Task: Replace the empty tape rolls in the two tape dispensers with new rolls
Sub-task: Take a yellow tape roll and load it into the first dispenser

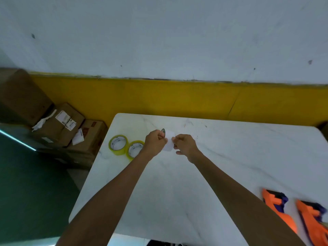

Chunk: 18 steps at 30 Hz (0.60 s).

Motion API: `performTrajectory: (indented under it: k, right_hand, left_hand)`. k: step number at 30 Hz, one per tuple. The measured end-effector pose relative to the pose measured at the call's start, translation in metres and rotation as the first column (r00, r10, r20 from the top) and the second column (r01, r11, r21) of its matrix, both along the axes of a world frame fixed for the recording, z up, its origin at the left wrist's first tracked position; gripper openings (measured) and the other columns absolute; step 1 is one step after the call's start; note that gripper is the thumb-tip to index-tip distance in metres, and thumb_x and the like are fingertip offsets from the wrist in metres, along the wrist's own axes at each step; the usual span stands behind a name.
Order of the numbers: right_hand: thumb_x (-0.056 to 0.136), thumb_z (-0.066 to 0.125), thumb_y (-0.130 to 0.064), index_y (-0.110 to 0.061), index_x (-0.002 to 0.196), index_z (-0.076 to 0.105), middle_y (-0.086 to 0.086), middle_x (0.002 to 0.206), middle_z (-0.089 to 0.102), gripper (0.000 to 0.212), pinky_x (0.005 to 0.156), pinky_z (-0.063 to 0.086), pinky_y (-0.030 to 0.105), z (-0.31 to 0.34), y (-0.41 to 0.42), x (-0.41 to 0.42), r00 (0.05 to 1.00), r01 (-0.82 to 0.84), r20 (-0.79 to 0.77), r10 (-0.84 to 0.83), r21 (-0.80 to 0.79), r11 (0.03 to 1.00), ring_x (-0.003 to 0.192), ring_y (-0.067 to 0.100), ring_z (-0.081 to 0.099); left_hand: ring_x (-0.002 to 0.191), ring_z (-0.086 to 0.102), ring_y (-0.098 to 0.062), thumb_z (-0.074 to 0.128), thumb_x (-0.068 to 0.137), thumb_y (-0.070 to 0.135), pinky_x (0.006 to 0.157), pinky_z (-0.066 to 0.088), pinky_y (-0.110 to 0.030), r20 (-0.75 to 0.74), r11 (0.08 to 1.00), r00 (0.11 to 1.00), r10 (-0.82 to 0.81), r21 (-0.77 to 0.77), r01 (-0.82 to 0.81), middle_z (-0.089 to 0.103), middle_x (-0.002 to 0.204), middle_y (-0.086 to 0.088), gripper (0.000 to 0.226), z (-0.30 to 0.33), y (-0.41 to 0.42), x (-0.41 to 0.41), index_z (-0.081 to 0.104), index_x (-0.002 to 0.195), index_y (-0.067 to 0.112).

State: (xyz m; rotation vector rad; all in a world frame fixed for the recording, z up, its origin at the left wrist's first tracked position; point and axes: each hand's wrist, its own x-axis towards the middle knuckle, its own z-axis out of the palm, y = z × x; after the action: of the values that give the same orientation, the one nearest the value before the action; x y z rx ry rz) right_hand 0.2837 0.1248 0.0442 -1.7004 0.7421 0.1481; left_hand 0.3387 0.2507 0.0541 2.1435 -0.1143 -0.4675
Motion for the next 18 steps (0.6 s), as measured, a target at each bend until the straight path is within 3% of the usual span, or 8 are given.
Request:
performTrajectory:
  k: [3, 6, 9, 12, 15, 18]
  right_hand:
    - [0.095, 0.055, -0.024, -0.005, 0.103, 0.069, 0.015, 0.092, 0.068, 0.025, 0.083, 0.059, 0.042, -0.018, 0.003, 0.004, 0.998, 0.026, -0.057, -0.023, 0.052, 0.998, 0.08, 0.024, 0.063]
    - [0.095, 0.054, -0.02, -0.001, 0.106, 0.067, 0.014, 0.091, 0.066, 0.026, 0.087, 0.058, 0.043, -0.031, 0.003, 0.01, 0.99, 0.035, -0.137, -0.023, 0.09, 0.995, 0.08, 0.023, 0.062]
    - [0.093, 0.053, -0.015, 0.001, 0.101, 0.068, 0.015, 0.093, 0.069, 0.023, 0.092, 0.056, 0.048, -0.048, -0.001, 0.02, 0.983, 0.092, -0.167, -0.076, 0.09, 0.992, 0.083, 0.026, 0.066]
    - [0.093, 0.051, -0.016, -0.006, 0.103, 0.071, 0.016, 0.106, 0.073, 0.024, 0.093, 0.056, 0.047, -0.067, -0.007, 0.027, 0.975, 0.179, -0.133, -0.176, 0.013, 0.984, 0.098, 0.033, 0.07]
    - [0.094, 0.049, -0.016, -0.011, 0.098, 0.068, 0.014, 0.098, 0.071, 0.02, 0.09, 0.058, 0.046, -0.076, -0.015, 0.028, 0.952, 0.281, -0.144, -0.269, 0.066, 0.957, 0.097, 0.034, 0.07]
    - [0.095, 0.048, -0.017, -0.009, 0.103, 0.065, 0.015, 0.103, 0.07, 0.021, 0.087, 0.059, 0.04, -0.086, -0.021, 0.025, 0.943, 0.323, -0.117, -0.312, 0.085, 0.943, 0.099, 0.03, 0.068]
  left_hand:
    - [0.08, 0.055, -0.019, 0.062, 0.086, 0.009, 0.071, 0.044, -0.027, 0.117, 0.993, 0.991, -0.068, 0.109, 0.055, 0.061, 0.085, -0.003, 0.014, -0.016, -0.002, 0.001, 0.064, 0.099, 0.004]
    - [0.073, 0.056, -0.027, 0.058, 0.087, 0.01, 0.067, 0.048, -0.037, 0.177, 0.977, 0.974, -0.143, 0.184, 0.11, 0.061, 0.076, -0.008, 0.003, -0.032, -0.003, 0.005, 0.058, 0.087, 0.007]
    - [0.078, 0.061, -0.034, 0.052, 0.089, 0.013, 0.061, 0.044, -0.036, 0.246, 0.926, 0.926, -0.285, 0.32, 0.2, 0.063, 0.08, -0.014, 0.008, -0.049, -0.005, 0.009, 0.051, 0.081, 0.012]
    - [0.094, 0.064, -0.033, 0.049, 0.091, 0.01, 0.072, 0.047, -0.038, 0.29, 0.807, 0.828, -0.48, 0.516, 0.287, 0.067, 0.099, -0.011, 0.012, -0.069, -0.009, 0.013, 0.058, 0.098, 0.009]
    - [0.105, 0.061, -0.031, 0.048, 0.088, 0.005, 0.087, 0.047, -0.036, 0.27, 0.664, 0.718, -0.641, 0.664, 0.344, 0.065, 0.115, -0.012, 0.028, -0.092, -0.012, 0.018, 0.057, 0.115, 0.007]
    - [0.109, 0.059, -0.032, 0.052, 0.085, 0.001, 0.096, 0.043, -0.038, 0.224, 0.555, 0.65, -0.726, 0.749, 0.362, 0.063, 0.118, -0.016, 0.037, -0.115, -0.014, 0.019, 0.053, 0.122, 0.003]
